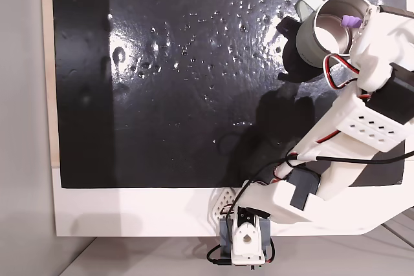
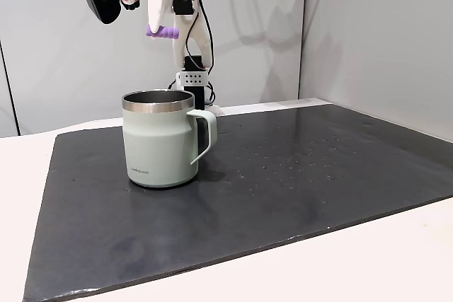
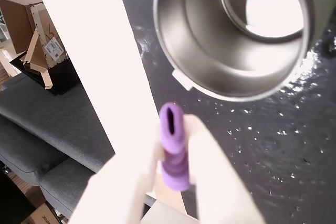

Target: Grasp a pengrip and put it in the cup.

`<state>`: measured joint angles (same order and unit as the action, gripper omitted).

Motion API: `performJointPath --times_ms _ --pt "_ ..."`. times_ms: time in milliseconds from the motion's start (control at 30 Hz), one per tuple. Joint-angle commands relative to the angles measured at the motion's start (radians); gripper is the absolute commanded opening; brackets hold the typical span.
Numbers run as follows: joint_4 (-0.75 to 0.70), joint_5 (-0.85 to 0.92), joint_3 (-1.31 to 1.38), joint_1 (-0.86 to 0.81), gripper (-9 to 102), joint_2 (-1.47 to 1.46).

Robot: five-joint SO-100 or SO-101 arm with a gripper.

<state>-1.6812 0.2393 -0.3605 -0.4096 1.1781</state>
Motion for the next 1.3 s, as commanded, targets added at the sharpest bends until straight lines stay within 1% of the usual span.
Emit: performJointPath --times_ms 0,333,367,467,500,567,1267 --pt "0.003 0.014 0.118 -0.005 0 -0.025" --pt "0.008 0.009 0.123 0.002 2 -0.043" --pt "0.005 0.006 0.13 0.0 4 -0.043" --pt "0.0 0.0 0.133 -0.002 23 -0.031" --pt "0.0 0.003 0.133 0.0 27 -0.026" --pt "0.0 0.011 0.133 0.003 31 -0.015" --pt "-0.003 0.014 0.066 0.008 29 0.061"
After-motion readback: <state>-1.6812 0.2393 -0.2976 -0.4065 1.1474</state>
